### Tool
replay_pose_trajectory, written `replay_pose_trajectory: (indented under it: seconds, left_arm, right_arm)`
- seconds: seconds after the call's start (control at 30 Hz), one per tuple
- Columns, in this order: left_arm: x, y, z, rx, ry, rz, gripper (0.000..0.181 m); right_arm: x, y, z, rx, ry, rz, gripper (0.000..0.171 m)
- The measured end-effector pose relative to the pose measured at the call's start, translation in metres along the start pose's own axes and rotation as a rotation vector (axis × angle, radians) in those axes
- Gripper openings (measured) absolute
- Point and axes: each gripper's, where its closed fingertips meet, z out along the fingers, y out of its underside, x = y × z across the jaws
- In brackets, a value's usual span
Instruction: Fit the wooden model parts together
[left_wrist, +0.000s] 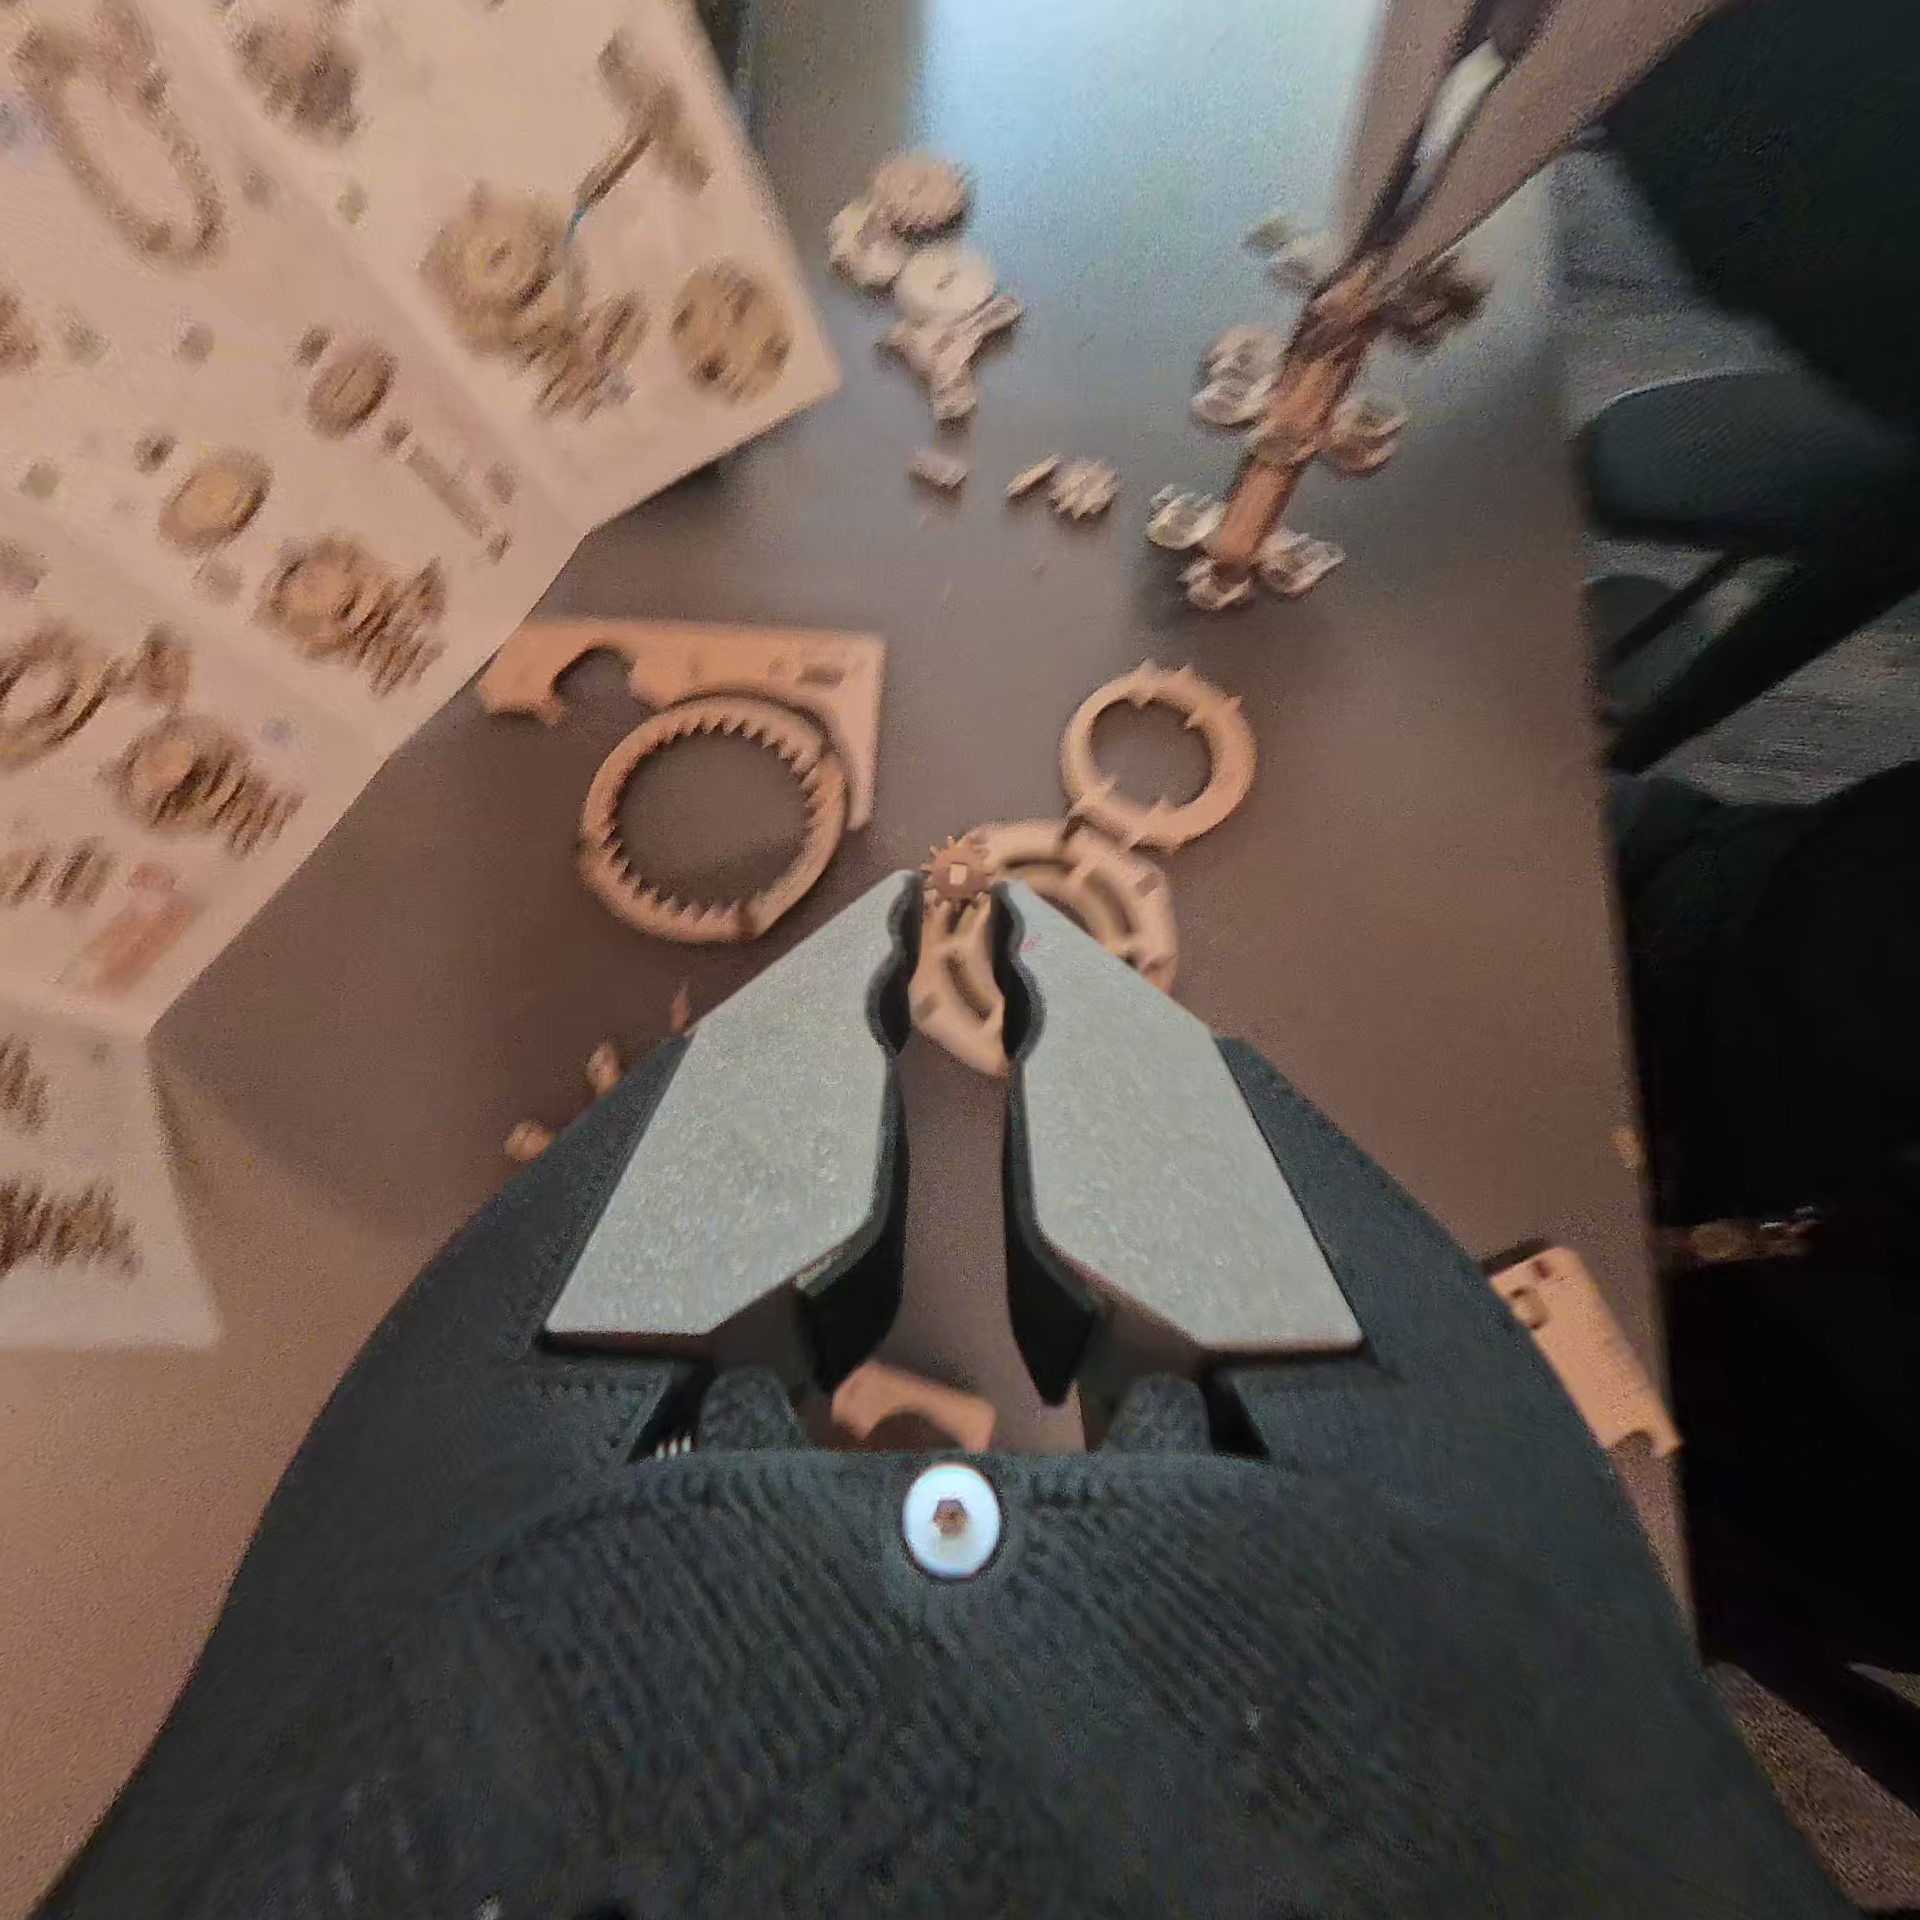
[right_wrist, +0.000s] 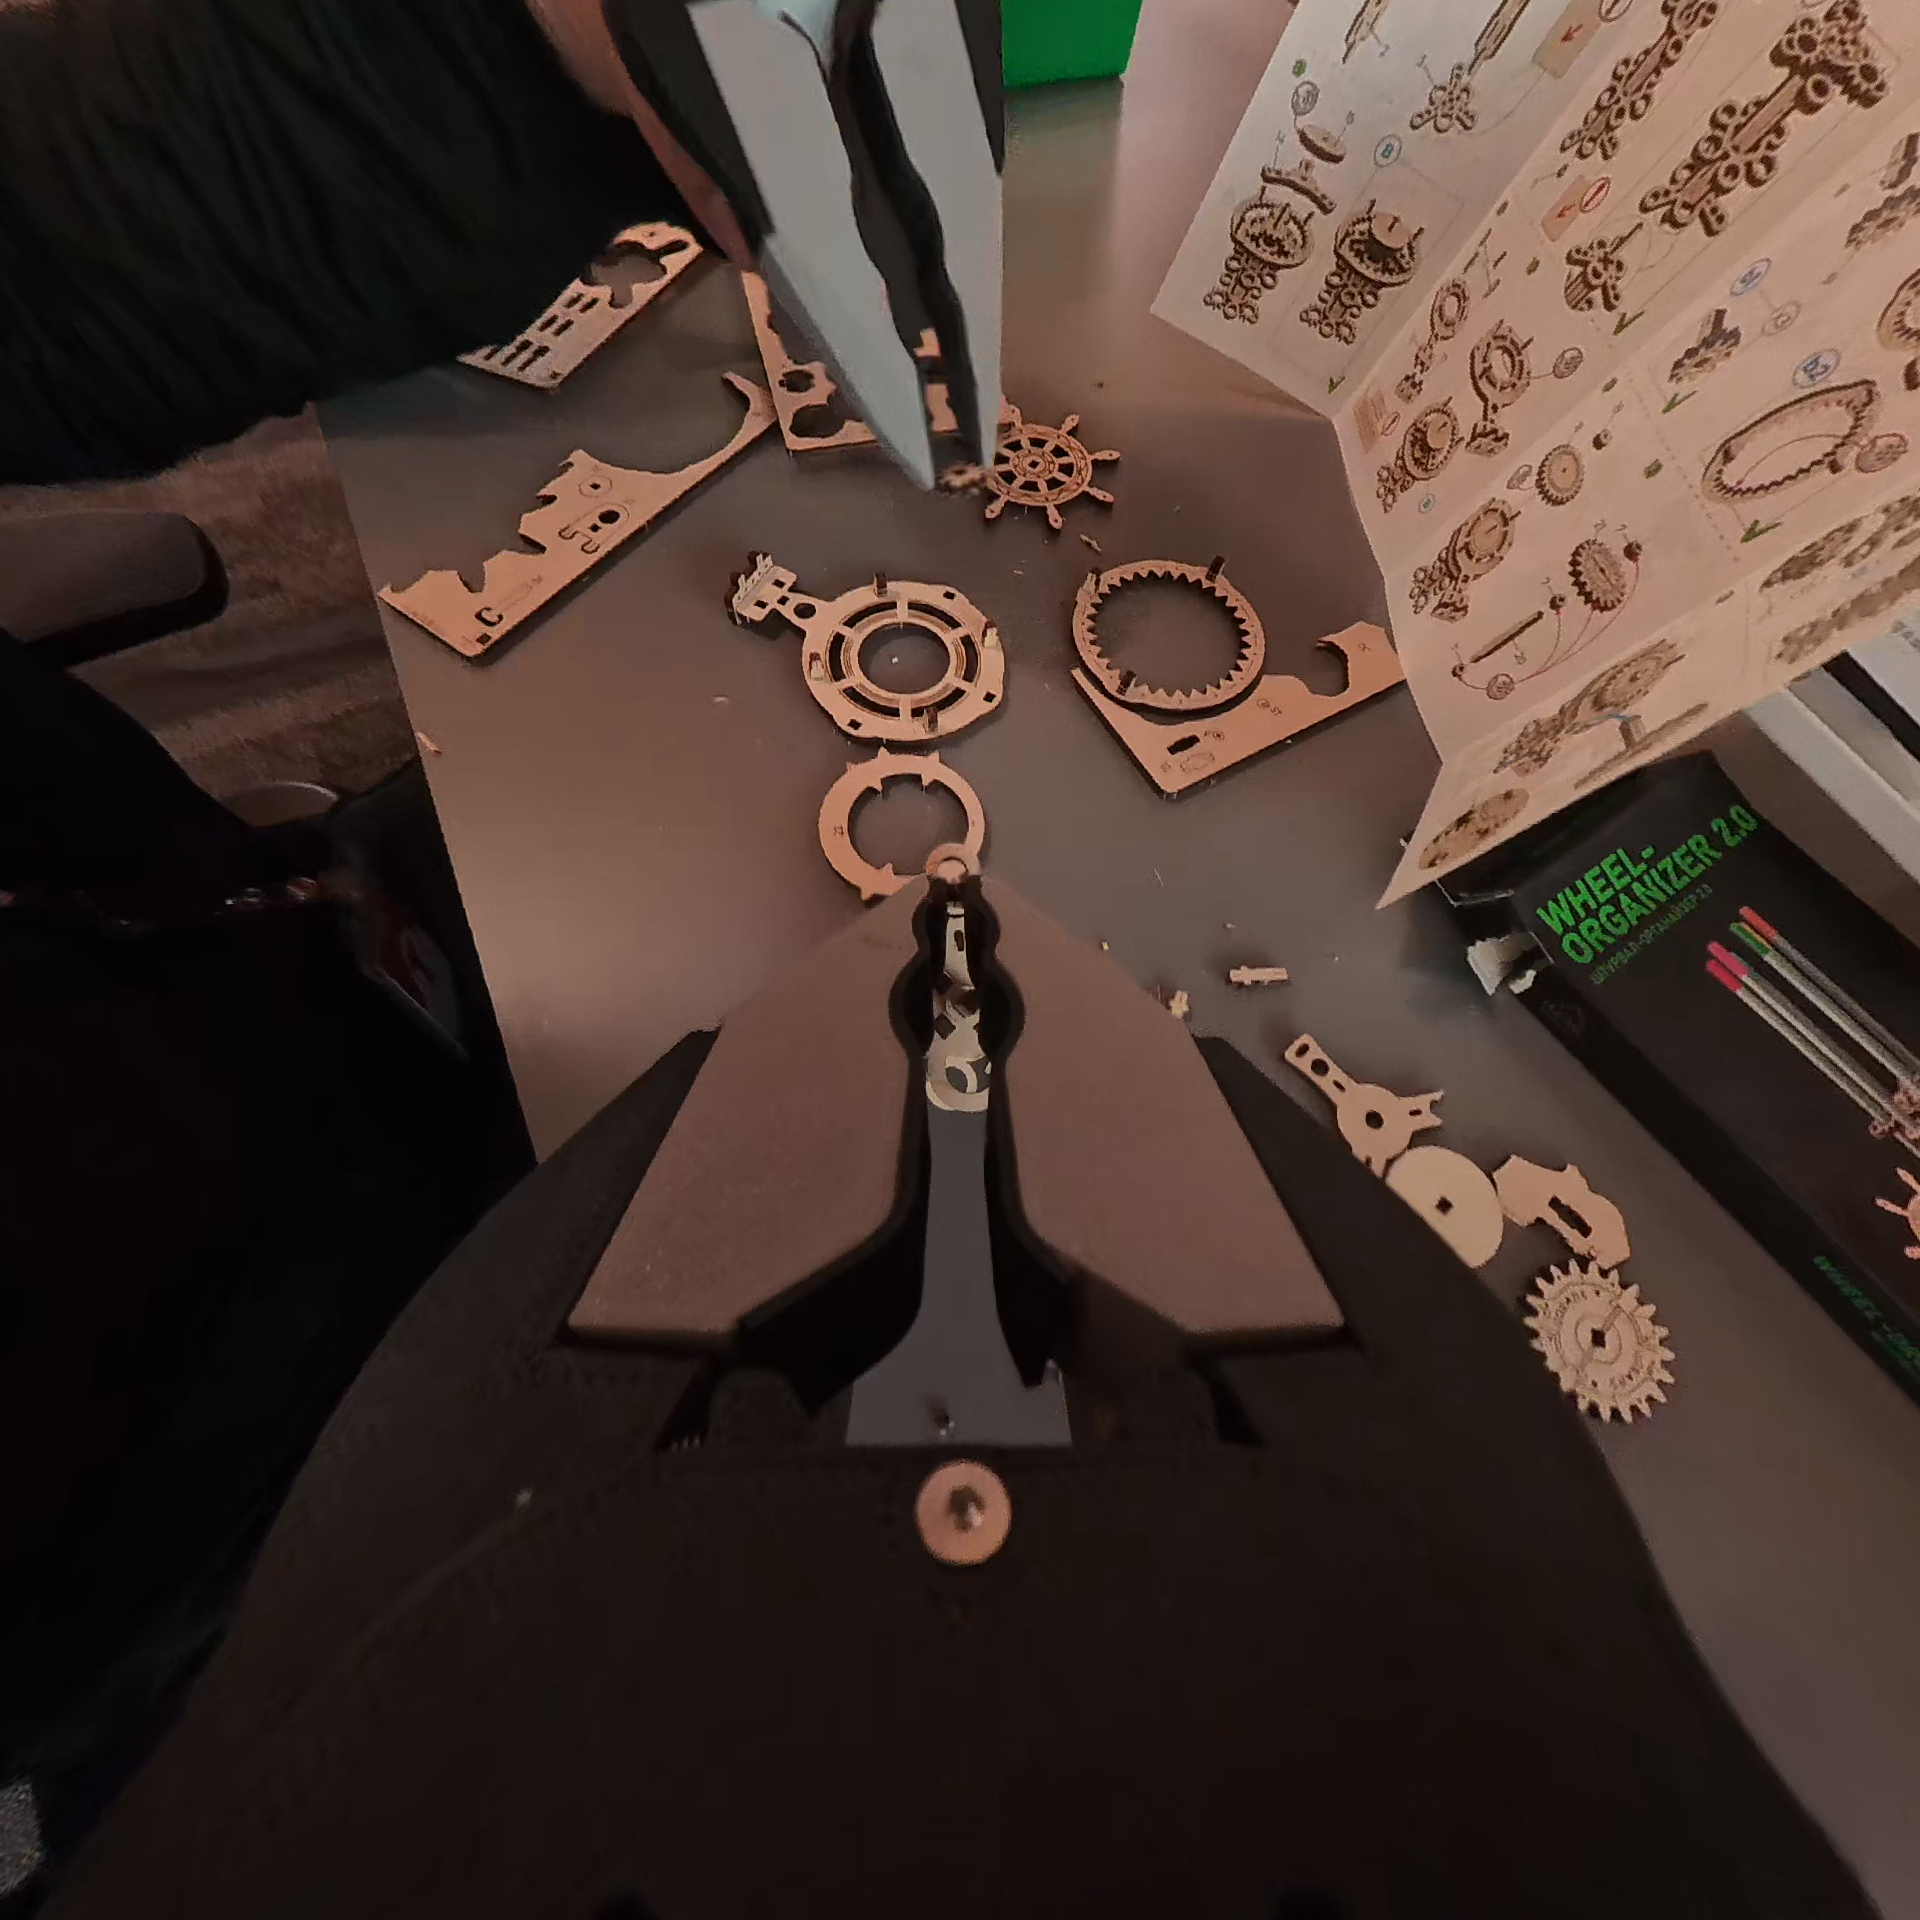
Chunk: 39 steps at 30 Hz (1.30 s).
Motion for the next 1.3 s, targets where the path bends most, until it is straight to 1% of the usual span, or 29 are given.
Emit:
replay_pose_trajectory:
  seconds: [0.03,0.1,0.17,0.27,0.37,0.4,0.47,0.6,0.73,0.83,1.1,1.3]
  left_arm:
    - [0.012,-0.011,0.006,0.012,0.038,0.022,0.01]
    - [0.039,-0.026,0.028,0.008,0.107,0.061,0.01]
    - [0.065,-0.034,0.054,-0.004,0.184,0.065,0.01]
    - [0.09,-0.037,0.088,-0.014,0.223,0.043,0.01]
    - [0.096,-0.032,0.101,-0.036,0.201,0.043,0.027]
    - [0.094,-0.035,0.1,-0.018,0.186,0.043,0.032]
    - [0.087,-0.046,0.094,0.06,0.159,0.038,0.032]
    - [0.074,-0.07,0.075,0.221,0.106,0.05,0.018]
    - [0.067,-0.083,0.071,0.311,0.063,0.059,0.009]
    - [0.076,-0.086,0.073,0.328,0.118,0.041,0.012]
    - [0.075,-0.085,0.072,0.371,0.117,0.013,0.012]
    - [0.077,-0.09,0.063,0.427,0.137,0.016,0.008]
  right_arm:
    - [0.002,0.001,-0.002,-0.003,0.007,0.001,0.0]
    - [0.006,0.003,-0.006,-0.001,0.023,0.009,0.0]
    - [0.011,0.004,-0.011,0.003,0.035,0.019,0.0]
    - [0.014,0.004,-0.018,0.007,0.046,0.019,0.0]
    - [0.013,0.002,-0.021,0.013,0.041,0.006,0.0]
    - [0.011,0.001,-0.02,0.019,0.034,0.003,0.0]
    - [0.009,0.0,-0.019,0.035,0.014,0.0,0.0]
    - [0.006,-0.003,-0.013,0.074,-0.029,0.004,0.0]
    - [0.002,-0.008,-0.008,0.106,-0.076,0.019,0.0]
    - [0.002,-0.014,-0.004,0.136,-0.099,0.039,0.0]
    - [-0.003,-0.022,0.005,0.138,-0.13,0.035,0.0]
    - [-0.005,-0.029,0.002,0.169,-0.157,0.052,0.0]
